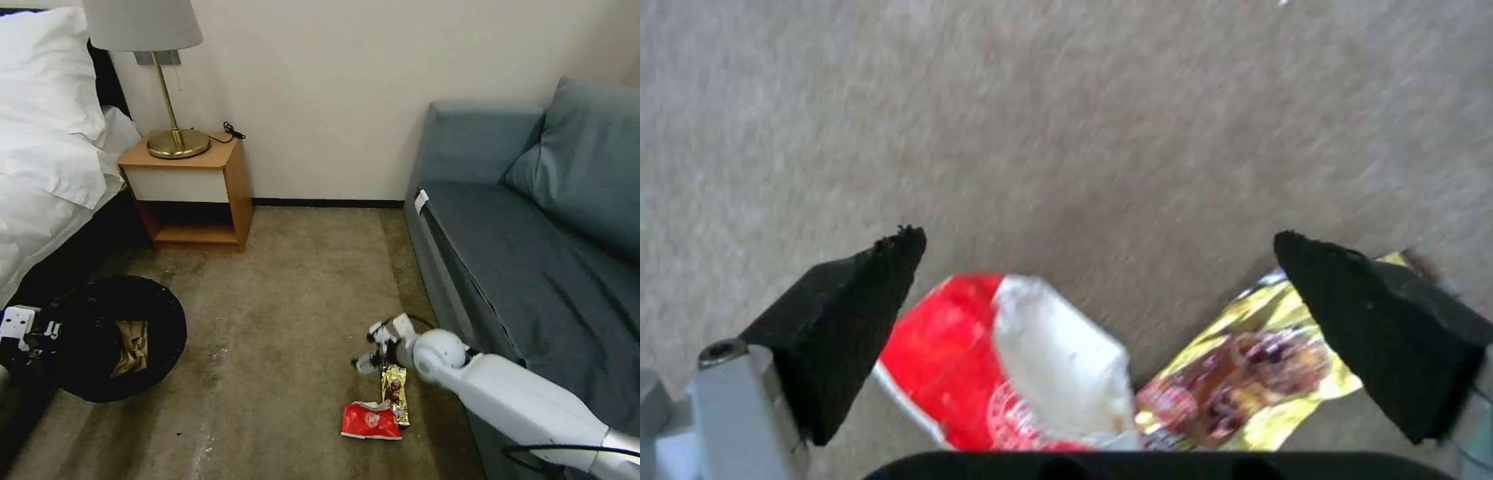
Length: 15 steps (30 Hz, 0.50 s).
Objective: Pick up the trash bin, then pick up the garbage on the floor and place it into the trash bin.
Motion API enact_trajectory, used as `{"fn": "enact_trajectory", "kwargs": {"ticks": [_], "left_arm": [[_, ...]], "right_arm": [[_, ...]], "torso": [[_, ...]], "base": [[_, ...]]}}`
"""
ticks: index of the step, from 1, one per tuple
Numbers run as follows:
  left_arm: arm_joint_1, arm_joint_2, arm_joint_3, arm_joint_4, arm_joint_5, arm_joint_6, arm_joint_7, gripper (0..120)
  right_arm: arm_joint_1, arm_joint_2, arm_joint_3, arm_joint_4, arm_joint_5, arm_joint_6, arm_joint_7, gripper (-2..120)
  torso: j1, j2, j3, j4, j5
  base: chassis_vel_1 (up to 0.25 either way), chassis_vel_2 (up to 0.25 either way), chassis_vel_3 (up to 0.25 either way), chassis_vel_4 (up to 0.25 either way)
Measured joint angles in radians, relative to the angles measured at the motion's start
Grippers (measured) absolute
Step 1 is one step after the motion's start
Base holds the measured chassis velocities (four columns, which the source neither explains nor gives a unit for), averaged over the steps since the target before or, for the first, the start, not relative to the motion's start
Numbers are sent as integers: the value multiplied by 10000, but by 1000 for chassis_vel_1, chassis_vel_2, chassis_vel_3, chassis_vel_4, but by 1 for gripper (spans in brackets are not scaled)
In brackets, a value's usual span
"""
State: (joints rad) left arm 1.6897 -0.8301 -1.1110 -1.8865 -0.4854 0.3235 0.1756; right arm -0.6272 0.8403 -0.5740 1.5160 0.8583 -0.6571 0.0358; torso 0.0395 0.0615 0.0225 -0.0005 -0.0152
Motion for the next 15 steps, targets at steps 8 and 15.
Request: {"fn": "enact_trajectory", "kwargs": {"ticks": [8,15], "left_arm": [[201,-146,-21,-89,42,0,15,1],[244,-315,49,-95,161,-47,89,1]], "right_arm": [[-388,97,-118,-257,-619,3,12,100],[-992,-3,135,-464,-1485,135,-255,100]], "torso": [[0,1,0,3,-1],[-1,0,0,2,0]], "base": [[0,0,0,0],[0,0,0,0]]}}
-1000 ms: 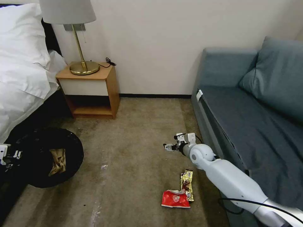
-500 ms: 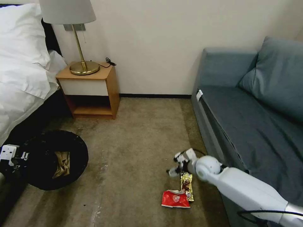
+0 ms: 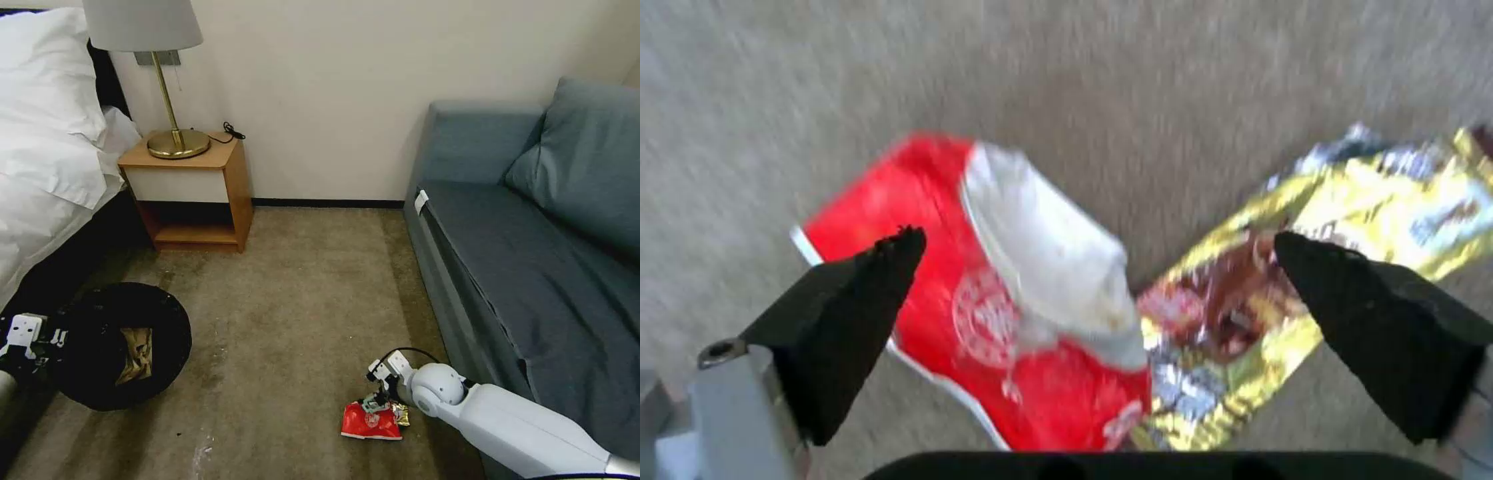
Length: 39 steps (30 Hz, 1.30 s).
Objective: Pick up the trash bin, then pick up the garbage on the floor and place it into the trash bin.
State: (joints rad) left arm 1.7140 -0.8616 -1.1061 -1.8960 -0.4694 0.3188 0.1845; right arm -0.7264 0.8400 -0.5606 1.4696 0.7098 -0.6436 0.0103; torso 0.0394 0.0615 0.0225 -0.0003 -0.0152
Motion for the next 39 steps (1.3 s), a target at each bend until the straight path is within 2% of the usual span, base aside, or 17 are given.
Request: {"fn": "enact_trajectory", "kwargs": {"ticks": [7,13,32,35,39], "left_arm": [[-40,-40,112,46,64,-20,35,1],[-52,23,146,175,96,-67,116,1],[38,-220,122,364,222,-253,316,1],[15,-197,89,388,211,-256,316,1],[-18,-165,81,403,192,-258,316,1]], "right_arm": [[-479,144,266,-314,-537,157,-129,100],[-705,563,504,-900,-1184,516,-386,100],[-393,1415,708,-2722,-1934,1546,-1140,100],[-273,1508,651,-2911,-2024,1718,-1299,96],[-233,1538,633,-2981,-2042,1811,-1394,83]], "torso": [[0,0,0,-3,0],[0,0,0,-1,0],[0,0,1,0,-1],[0,0,1,0,-1],[0,0,1,0,-1]], "base": [[0,0,0,0],[0,0,0,0],[0,0,0,0],[0,0,0,0],[0,0,0,0]]}}
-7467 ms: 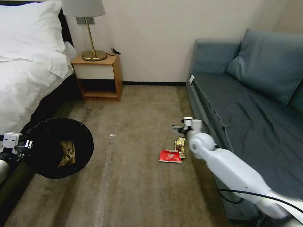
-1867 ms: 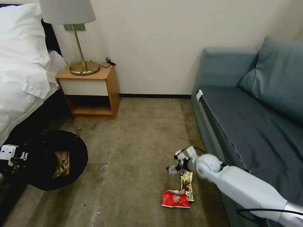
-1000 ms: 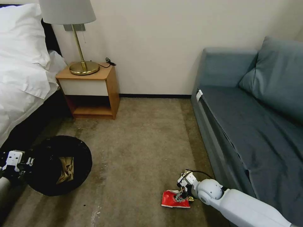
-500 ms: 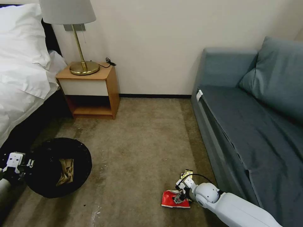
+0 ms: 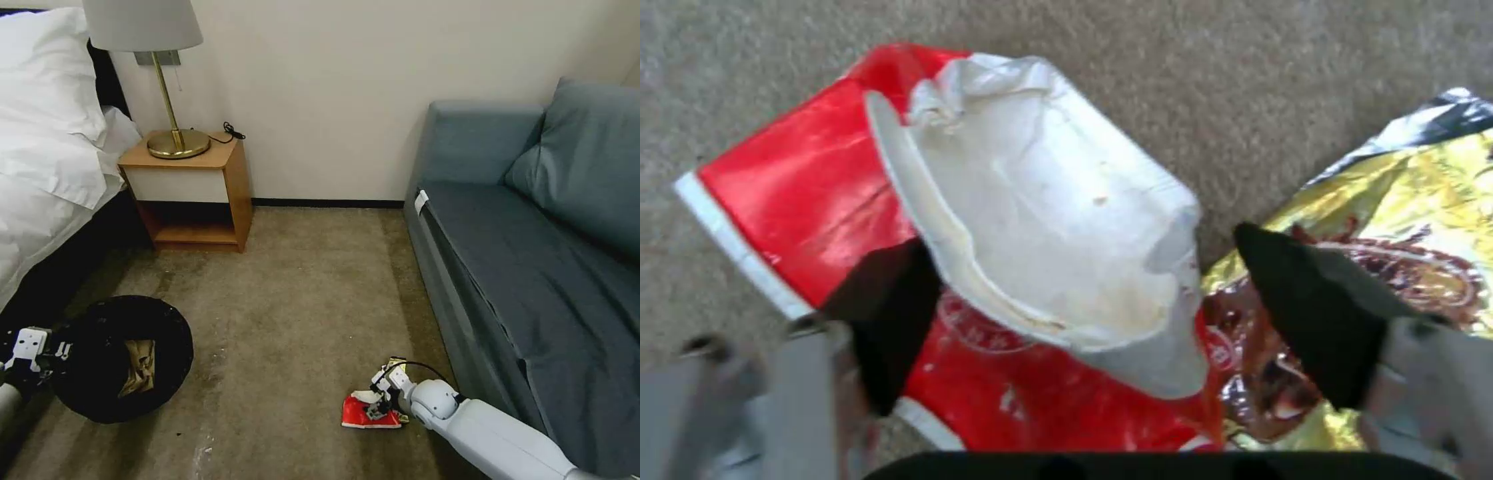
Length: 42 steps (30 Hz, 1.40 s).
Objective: Pick up the trash bin, then pick up the garbage on the floor and place it into the trash bin.
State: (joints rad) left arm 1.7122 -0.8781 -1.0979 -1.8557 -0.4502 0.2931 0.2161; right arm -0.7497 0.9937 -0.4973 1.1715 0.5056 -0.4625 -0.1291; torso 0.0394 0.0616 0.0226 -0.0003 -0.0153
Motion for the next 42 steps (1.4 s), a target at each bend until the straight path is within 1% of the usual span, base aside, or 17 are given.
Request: {"fn": "enact_trajectory", "kwargs": {"ticks": [1,2,4,5,7,9,10,15,16,18,19,20,21,27,30,37,42], "left_arm": [[-16,5,0,2,-8,0,0,1],[-16,5,0,2,-8,0,0,1],[-20,15,0,4,-10,0,0,1],[-20,15,0,4,-10,0,0,1],[-1,44,-51,3,-33,-1,9,1],[9,58,-85,3,-45,-5,16,1],[25,64,-129,-5,-70,-8,19,1],[66,69,-168,-54,-102,-13,32,1],[80,81,-186,-61,-115,-21,40,1],[85,87,-194,-62,-122,-24,45,1],[89,92,-200,-62,-125,-38,54,1],[89,92,-200,-62,-125,-38,54,1],[93,92,-199,-62,-127,-45,68,1],[85,89,-174,-67,-126,-65,72,1],[-6,63,-26,-90,-99,-73,78,1],[-94,44,120,-157,-66,-94,79,1],[-326,-374,546,-30,209,-231,104,1]], "right_arm": [[0,0,-16,-29,-20,61,-68,74],[0,0,-16,-29,-20,61,-68,74],[-53,-6,23,-77,-81,176,-171,62],[-53,-6,23,-77,-81,176,-171,62],[-121,-80,56,-5,-92,203,-177,51],[-123,-117,56,45,-92,204,-176,48],[-97,-151,56,101,-85,203,-167,39],[2,-146,64,155,-69,184,-128,26],[17,-121,104,185,-61,170,-100,19],[17,-110,131,205,-60,161,-88,16],[-17,-96,259,335,-57,121,-26,7],[-17,-96,259,335,-57,121,-26,7],[-54,-109,360,499,-26,53,38,1],[-83,-188,585,1046,157,-114,205,0],[212,-286,847,2049,570,-354,450,0],[592,-316,967,2783,949,-546,691,0],[728,-257,1188,3833,1196,-729,820,0]], "torso": [[0,0,0,0,0],[0,0,0,0,0],[0,0,0,0,0],[0,0,0,0,0],[0,0,0,0,0],[0,0,0,-1,0],[0,0,0,-1,0],[0,0,0,-1,0],[0,0,0,0,1],[0,-1,0,0,1],[0,0,0,0,1],[0,0,0,0,1],[0,0,0,-1,1],[0,0,0,0,1],[0,0,0,1,0],[0,0,0,-1,1],[0,0,0,0,-3]], "base": [[0,0,0,0],[0,0,0,0],[0,0,0,0],[0,0,0,0],[0,0,0,0],[0,0,0,0],[0,0,0,0],[0,0,0,0],[0,0,0,0],[0,0,0,0],[0,0,0,0],[0,0,0,0],[0,0,0,0],[0,0,0,0],[0,0,0,0],[0,0,0,0],[0,0,0,0]]}}
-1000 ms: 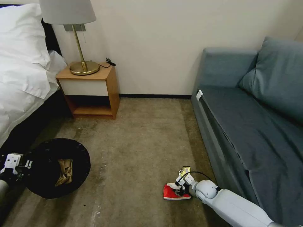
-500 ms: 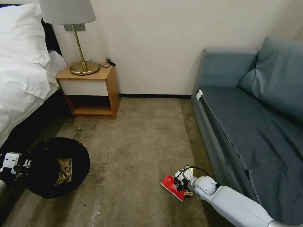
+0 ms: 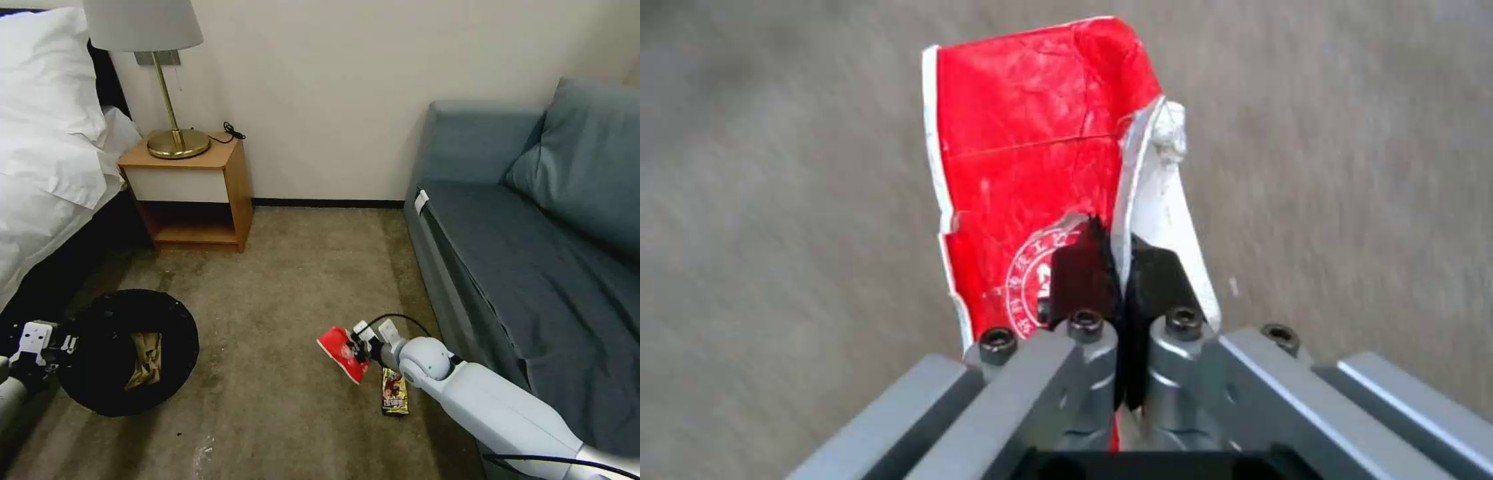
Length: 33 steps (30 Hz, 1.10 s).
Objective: Pick up the trash bin, then pick up the garbage on the floor and place it into the trash bin.
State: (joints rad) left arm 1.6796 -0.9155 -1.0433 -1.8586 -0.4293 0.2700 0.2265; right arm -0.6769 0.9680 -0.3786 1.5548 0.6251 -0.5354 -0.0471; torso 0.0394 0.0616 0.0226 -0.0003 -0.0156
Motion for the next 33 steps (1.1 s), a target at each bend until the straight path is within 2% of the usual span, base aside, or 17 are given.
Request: {"fn": "enact_trajectory", "kwargs": {"ticks": [4,6,9,11,12,13,15,17,20,26,33], "left_arm": [[-138,-112,285,-14,107,-2,-28,1],[-230,-152,422,-105,126,29,-96,1],[-218,-192,416,-156,128,45,-113,1],[-174,-303,351,-216,134,73,-124,1],[-174,-303,351,-216,134,73,-124,1],[-190,-351,361,-217,161,80,-143,1],[-203,-389,379,-214,181,81,-144,1],[-264,-477,438,-156,219,82,-133,1],[-292,-484,442,-124,223,83,-122,1],[-312,-511,337,5,191,55,-78,1],[-337,-538,255,111,130,4,-46,1]], "right_arm": [[220,175,-45,438,290,-153,119,0],[668,639,-363,712,715,-316,312,0],[982,978,-650,739,932,-353,405,0],[1787,1924,-1413,812,1585,-377,576,0],[1787,1924,-1413,812,1585,-377,576,0],[2121,2335,-1711,853,1840,-407,650,0],[2328,2577,-1889,867,1974,-431,697,0],[2930,3163,-2341,810,2270,-476,790,0],[3155,3358,-2475,734,2358,-476,823,0],[4037,4342,-3050,215,2759,-484,976,0],[4017,5220,-3628,-484,2731,-416,1102,0]], "torso": [[0,0,1,-2,-1],[0,0,0,-6,0],[0,0,1,-7,3],[0,0,1,8,3],[0,0,1,8,3],[0,-1,0,9,4],[0,0,0,7,2],[0,0,1,-1,-2],[1,0,1,0,-2],[1,0,0,1,2],[0,0,0,-1,2]], "base": [[0,0,0,0],[0,0,0,0],[0,0,0,0],[0,0,0,0],[0,0,0,0],[0,0,0,0],[0,0,0,0],[0,0,0,0],[0,0,0,0],[0,0,0,0],[0,0,0,0]]}}
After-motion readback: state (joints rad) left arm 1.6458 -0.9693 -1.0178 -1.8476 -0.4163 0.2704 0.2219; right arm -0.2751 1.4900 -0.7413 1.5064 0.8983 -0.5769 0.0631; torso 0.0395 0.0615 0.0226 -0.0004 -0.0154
